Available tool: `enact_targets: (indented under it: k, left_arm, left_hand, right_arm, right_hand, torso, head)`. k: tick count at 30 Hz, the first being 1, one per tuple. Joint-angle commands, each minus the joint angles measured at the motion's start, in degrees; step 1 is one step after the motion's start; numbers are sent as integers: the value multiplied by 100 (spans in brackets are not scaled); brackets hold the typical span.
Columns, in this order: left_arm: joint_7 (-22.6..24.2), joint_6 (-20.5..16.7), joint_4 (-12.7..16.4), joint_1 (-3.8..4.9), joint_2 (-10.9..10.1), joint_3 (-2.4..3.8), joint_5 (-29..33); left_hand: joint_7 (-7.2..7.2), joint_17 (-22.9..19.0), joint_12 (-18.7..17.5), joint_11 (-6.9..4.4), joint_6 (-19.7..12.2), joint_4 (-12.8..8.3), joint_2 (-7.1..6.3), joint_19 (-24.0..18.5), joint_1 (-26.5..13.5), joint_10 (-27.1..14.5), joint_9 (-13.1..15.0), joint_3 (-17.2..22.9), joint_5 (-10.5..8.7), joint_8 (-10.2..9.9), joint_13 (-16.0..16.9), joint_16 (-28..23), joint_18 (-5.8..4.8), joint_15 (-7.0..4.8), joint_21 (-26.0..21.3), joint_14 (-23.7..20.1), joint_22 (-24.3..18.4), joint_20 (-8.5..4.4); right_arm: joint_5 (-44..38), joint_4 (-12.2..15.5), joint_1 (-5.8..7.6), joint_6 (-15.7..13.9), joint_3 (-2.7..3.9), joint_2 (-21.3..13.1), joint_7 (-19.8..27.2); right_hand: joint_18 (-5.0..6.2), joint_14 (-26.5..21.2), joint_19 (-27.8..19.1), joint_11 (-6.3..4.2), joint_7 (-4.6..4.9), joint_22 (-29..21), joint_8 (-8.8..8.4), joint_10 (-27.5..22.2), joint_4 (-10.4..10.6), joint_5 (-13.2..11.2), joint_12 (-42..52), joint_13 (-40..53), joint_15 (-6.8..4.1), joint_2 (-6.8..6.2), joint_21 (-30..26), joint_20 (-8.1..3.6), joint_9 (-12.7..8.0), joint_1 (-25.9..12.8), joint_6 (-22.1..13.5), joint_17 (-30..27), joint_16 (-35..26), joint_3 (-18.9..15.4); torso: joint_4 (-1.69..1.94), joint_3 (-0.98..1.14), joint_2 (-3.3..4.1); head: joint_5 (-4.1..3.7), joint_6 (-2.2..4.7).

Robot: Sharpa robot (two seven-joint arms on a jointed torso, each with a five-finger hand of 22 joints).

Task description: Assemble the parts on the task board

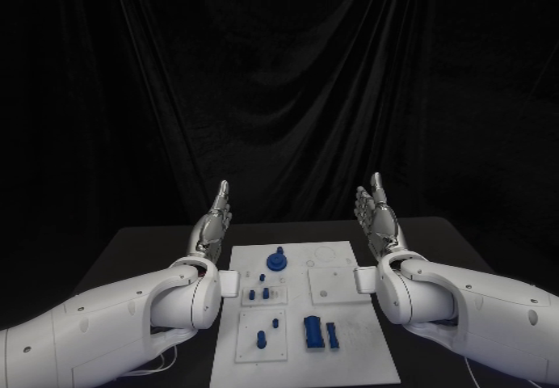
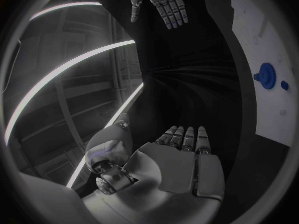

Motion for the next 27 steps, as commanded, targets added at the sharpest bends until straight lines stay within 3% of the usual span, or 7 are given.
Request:
enact_targets:
  k: [1,17,18,19,27]
  left_arm:
    - [-62,-328,7,-11,9,7,135]
    - [-62,-328,7,-11,9,7,135]
    - [-62,-328,7,-11,9,7,135]
    - [-62,-328,7,-11,9,7,135]
    - [-62,-328,7,-11,9,7,135]
  left_hand:
    - [80,-6,-34,49,-1,-132,-118,-3,-588,9,-8,214,-272,-27,-6,-21,-74,-40,-20,19,-8,-41]
    - [80,-6,-34,49,-1,-132,-118,-3,-1158,9,-8,214,-272,-27,-6,-21,-74,-40,-20,19,-8,-41]
    - [80,-6,-34,49,-1,-132,-118,-3,-1279,9,-8,214,-272,-27,-6,-21,-74,-40,-20,19,-8,-41]
    - [80,-6,-34,49,-1,-132,-118,-3,-1790,9,-8,214,-272,-27,-6,-21,-74,-40,-20,19,-8,-41]
    - [80,-6,-34,49,-1,-132,-118,-3,-1790,9,-8,214,-272,-27,-6,-21,-74,-40,-20,19,-8,-41]
  right_arm:
    - [437,-9,-17,-106,9,3,135]
    - [437,-9,-17,-106,9,3,135]
    - [437,-9,-17,-106,9,3,135]
    - [437,-9,-17,-106,9,3,135]
    - [437,-9,-17,-106,9,3,135]
  right_hand:
    - [-42,-3,-2,19,24,-7,-20,0,-15,-20,-21,-6,-30,7,-20,-30,-7,-36,2,-7,-20,-1]
    - [-42,-3,-2,19,24,-7,-20,0,-15,-20,-21,-6,-30,7,-20,-30,-7,-36,2,-7,-20,-1]
    - [-42,-3,-2,19,24,-7,-20,0,-15,-20,-21,-6,-30,7,-20,-30,-7,-36,2,-7,-20,-1]
    - [-42,-3,-2,19,24,-7,-20,0,-15,-20,-21,-6,-30,7,-20,-30,-7,-36,2,-7,-20,-1]
    - [-42,-3,-2,19,24,-7,-20,0,-15,-20,-21,-6,-30,7,-20,-30,-7,-36,2,-7,-20,-1]
  torso:
    - [-5,6,-22]
    - [-5,6,-22]
    - [-5,6,-22]
    - [-5,6,-22]
    - [-5,6,-22]
  head:
    - [-2,6]
    - [-2,6]
    - [-2,6]
    - [-2,6]
    - [-2,6]
